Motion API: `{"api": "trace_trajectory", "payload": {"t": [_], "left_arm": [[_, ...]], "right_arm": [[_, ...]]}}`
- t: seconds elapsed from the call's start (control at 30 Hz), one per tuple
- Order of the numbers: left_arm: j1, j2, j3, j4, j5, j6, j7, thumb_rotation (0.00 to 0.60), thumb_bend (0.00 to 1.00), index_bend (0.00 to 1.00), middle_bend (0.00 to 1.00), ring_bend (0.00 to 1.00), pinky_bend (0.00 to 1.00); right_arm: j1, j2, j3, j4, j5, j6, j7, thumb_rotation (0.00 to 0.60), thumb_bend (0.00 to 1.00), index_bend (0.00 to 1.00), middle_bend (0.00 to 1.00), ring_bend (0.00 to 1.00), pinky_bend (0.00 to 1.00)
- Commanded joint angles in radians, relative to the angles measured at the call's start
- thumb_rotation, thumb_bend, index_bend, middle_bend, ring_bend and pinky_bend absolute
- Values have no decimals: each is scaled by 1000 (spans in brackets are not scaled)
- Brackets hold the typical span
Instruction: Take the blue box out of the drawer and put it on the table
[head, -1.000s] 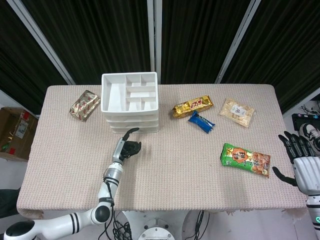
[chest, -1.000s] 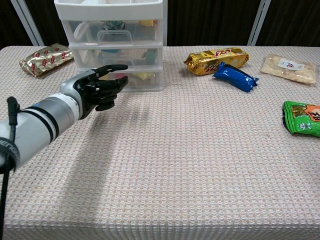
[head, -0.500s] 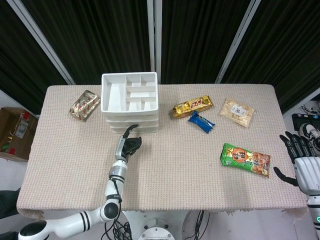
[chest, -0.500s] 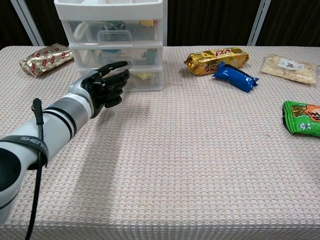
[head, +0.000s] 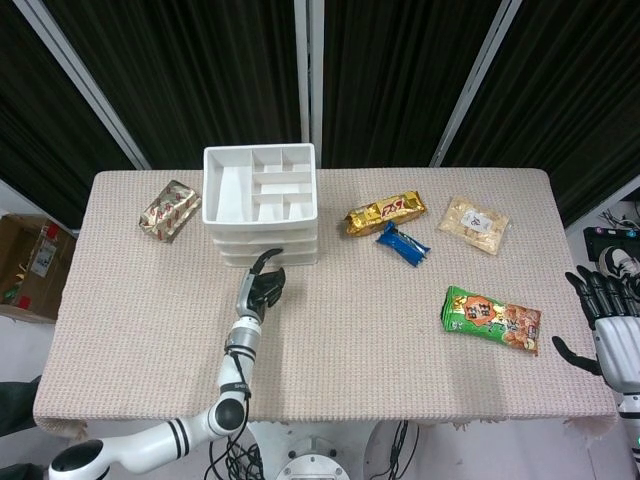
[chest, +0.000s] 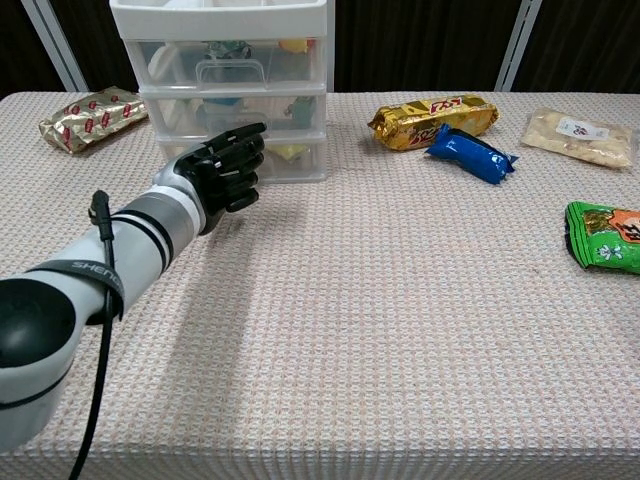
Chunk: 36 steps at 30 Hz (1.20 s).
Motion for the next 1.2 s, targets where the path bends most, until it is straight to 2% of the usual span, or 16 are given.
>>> {"api": "trace_trajectory", "payload": {"t": [0.03, 0.23, 0.47, 0.93, 1.0, 1.13, 1.2], "left_arm": [[-6, -7, -15, 12, 1, -8, -20, 600, 521, 253, 890, 978, 1000], [-14, -5, -29, 24, -4, -19, -26, 600, 536, 353, 892, 978, 1000], [-7, 7, -20, 14, -6, -24, -18, 600, 557, 465, 892, 978, 1000], [82, 34, 68, -79, 35, 14, -36, 600, 561, 486, 891, 977, 1000], [92, 38, 83, -93, 44, 22, -32, 600, 559, 442, 888, 975, 1000], [116, 63, 117, -144, 54, 40, 11, 600, 558, 153, 846, 948, 1000], [127, 80, 139, -169, 66, 60, 52, 600, 558, 102, 824, 941, 1000]], "right_arm": [[-1, 0, 0, 1, 1, 1, 1, 600, 176, 0, 0, 0, 0], [-3, 1, 0, 3, 3, 0, 5, 600, 176, 0, 0, 0, 0], [-5, -3, 0, 6, 3, 0, 7, 600, 176, 0, 0, 0, 0], [1, -9, -4, -9, -13, -6, -15, 600, 176, 0, 0, 0, 0], [0, -10, -5, -10, -16, -5, -16, 600, 176, 0, 0, 0, 0], [-2, -14, -9, -8, -24, 0, -15, 600, 176, 0, 0, 0, 0], [-4, -15, -10, -7, -27, 5, -12, 600, 176, 0, 0, 0, 0]]}}
